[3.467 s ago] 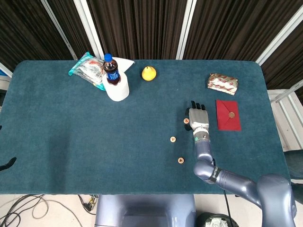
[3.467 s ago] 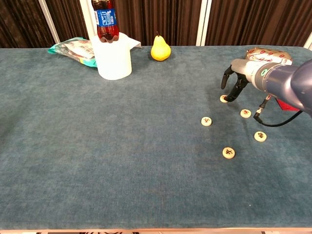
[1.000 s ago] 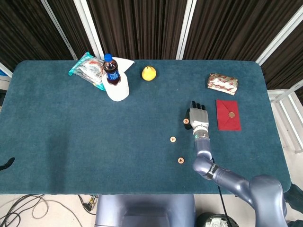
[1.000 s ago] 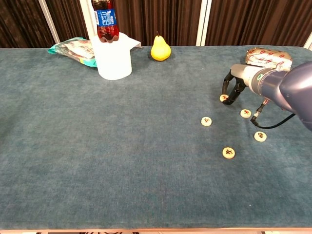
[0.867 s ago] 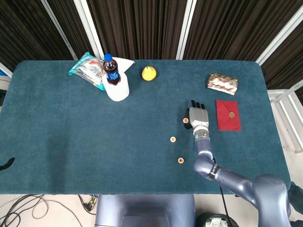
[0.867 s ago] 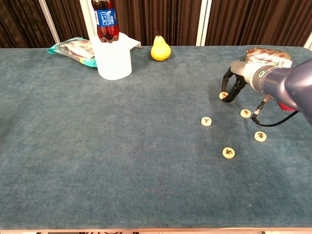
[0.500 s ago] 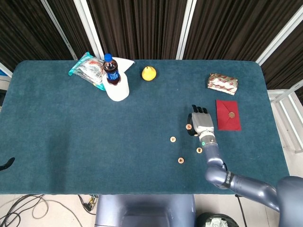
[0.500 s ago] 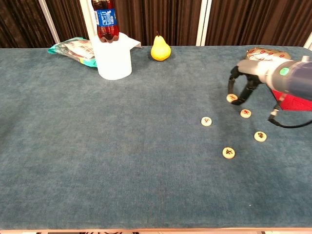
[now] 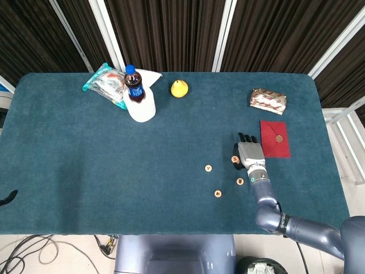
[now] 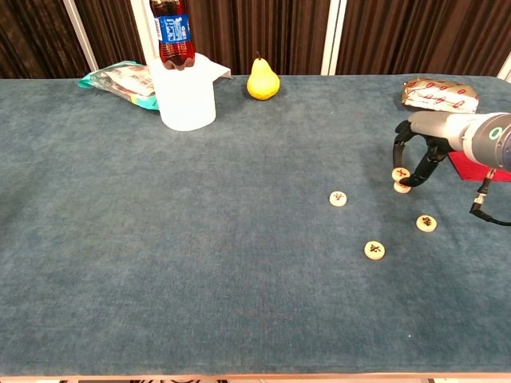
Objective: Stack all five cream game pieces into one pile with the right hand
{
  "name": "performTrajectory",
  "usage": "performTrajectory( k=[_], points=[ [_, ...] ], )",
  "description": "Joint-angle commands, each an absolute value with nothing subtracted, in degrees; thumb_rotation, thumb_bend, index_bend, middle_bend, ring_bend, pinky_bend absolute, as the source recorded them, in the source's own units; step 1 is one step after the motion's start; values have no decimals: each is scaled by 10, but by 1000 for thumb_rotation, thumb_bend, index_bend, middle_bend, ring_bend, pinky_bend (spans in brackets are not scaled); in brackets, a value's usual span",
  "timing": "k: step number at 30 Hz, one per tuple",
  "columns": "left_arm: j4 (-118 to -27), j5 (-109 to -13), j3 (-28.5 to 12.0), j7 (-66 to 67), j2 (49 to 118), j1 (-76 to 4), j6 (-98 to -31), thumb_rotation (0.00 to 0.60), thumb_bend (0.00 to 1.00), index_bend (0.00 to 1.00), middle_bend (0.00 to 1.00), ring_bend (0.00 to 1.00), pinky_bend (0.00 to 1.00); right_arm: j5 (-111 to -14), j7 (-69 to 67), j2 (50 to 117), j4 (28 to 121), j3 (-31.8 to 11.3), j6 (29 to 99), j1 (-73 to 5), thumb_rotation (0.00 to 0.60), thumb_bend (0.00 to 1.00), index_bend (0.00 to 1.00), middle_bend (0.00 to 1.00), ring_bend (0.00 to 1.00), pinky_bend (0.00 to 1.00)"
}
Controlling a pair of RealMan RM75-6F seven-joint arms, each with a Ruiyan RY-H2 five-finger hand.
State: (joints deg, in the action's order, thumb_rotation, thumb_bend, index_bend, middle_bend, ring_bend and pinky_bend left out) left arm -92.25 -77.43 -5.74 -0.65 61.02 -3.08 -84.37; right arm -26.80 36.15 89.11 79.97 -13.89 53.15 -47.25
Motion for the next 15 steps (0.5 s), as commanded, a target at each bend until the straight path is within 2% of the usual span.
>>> performTrajectory(
  k=[1, 15],
  points=[
    [-923, -775, -57, -5, 610, -31, -844, 600, 164, 55, 0, 0, 0, -268, 357, 893, 794, -136, 529, -472, 600, 387, 530, 0, 0, 0],
    [-924, -771, -58, -4, 610, -30, -844, 600, 165, 55, 0, 0, 0, -263, 351, 900, 777, -128, 521, -477, 600, 387, 530, 0, 0, 0]
  ],
)
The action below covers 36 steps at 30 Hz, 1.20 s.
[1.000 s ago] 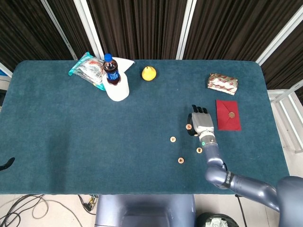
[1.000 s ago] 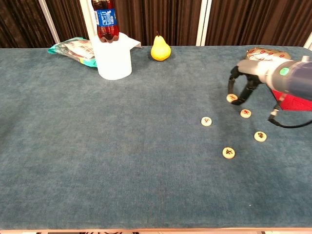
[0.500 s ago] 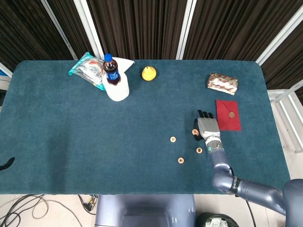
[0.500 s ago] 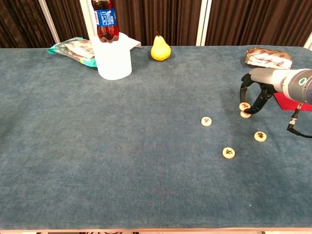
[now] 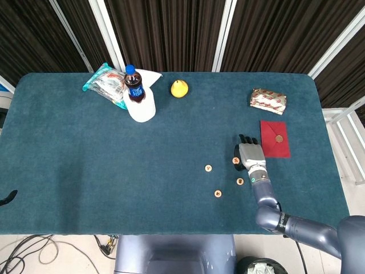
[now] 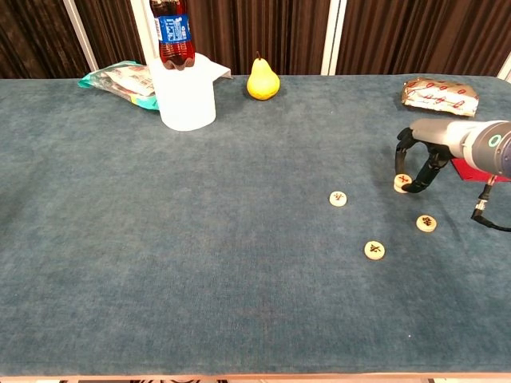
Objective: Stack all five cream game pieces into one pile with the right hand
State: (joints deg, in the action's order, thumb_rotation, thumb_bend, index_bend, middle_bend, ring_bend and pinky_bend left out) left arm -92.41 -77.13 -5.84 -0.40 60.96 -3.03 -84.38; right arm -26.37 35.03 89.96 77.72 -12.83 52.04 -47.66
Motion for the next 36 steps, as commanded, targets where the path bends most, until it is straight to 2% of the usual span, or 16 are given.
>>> performTrajectory(
  k=[1, 36],
  points=[
    [-924, -771, -58, -4, 610, -30, -844, 600, 165, 55, 0, 0, 0, -263, 350, 900, 777, -128, 521, -477, 600, 387, 530, 0, 0, 0],
    [-926, -770, -59, -2, 609, -30, -844, 600, 164, 55, 0, 0, 0, -244, 351, 894, 776, -118, 519, -488, 600, 387, 516, 0, 0, 0]
  ],
)
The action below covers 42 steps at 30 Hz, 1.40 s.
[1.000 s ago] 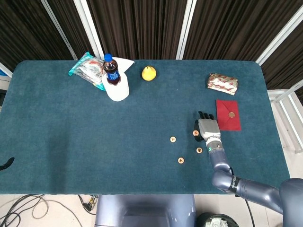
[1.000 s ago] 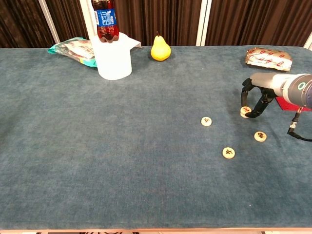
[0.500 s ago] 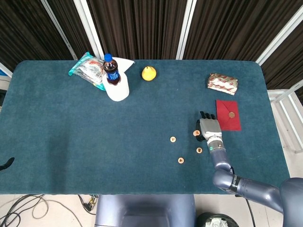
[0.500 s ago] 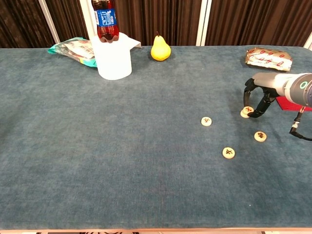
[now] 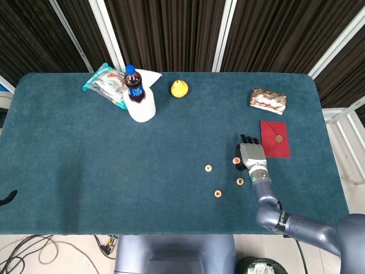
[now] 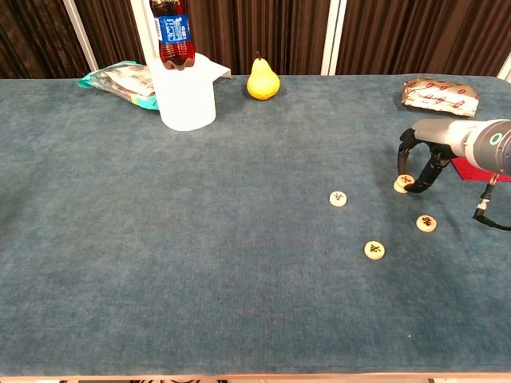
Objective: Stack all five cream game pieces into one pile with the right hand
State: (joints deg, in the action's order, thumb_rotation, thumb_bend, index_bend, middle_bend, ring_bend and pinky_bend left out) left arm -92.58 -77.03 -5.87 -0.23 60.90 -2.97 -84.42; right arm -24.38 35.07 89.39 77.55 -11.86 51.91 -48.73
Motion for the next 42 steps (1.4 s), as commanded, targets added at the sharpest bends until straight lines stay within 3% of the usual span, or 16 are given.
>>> performTrajectory(
  k=[1, 42],
  points=[
    [-925, -770, -59, -2, 609, -30, -845, 600, 164, 55, 0, 0, 0, -243, 351, 894, 776, -118, 519, -488, 600, 387, 515, 0, 0, 0],
    [-926, -768, -59, 1, 609, -30, -843, 600, 165, 55, 0, 0, 0, -237, 348, 891, 782, -113, 521, -495, 600, 388, 483, 0, 0, 0]
  ],
)
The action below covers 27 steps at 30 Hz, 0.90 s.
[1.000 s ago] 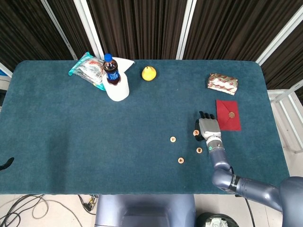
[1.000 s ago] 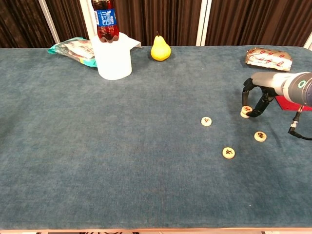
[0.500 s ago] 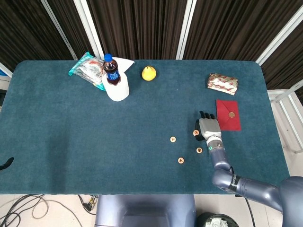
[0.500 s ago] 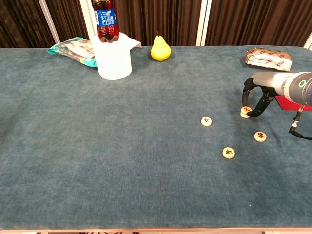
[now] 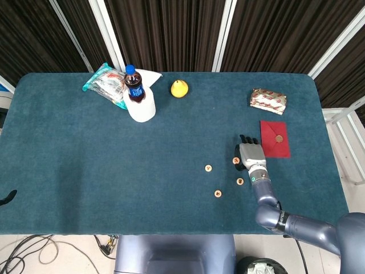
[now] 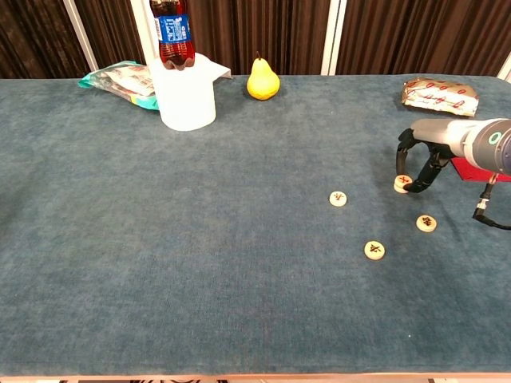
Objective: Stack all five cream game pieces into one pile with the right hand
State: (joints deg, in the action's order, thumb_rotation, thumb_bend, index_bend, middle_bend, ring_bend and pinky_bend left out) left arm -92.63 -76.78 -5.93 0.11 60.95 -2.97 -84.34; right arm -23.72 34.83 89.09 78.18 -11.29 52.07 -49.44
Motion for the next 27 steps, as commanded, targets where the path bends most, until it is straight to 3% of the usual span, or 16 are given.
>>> performTrajectory(
  k=[1, 27],
  points=[
    [-927, -768, -59, 1, 609, -30, -843, 600, 165, 55, 0, 0, 0, -237, 348, 891, 782, -114, 522, -495, 600, 387, 483, 0, 0, 0],
    [-930, -764, -60, 4, 608, -29, -843, 600, 164, 55, 0, 0, 0, -236, 352, 876, 811, -115, 531, -501, 600, 387, 483, 0, 0, 0]
  ],
)
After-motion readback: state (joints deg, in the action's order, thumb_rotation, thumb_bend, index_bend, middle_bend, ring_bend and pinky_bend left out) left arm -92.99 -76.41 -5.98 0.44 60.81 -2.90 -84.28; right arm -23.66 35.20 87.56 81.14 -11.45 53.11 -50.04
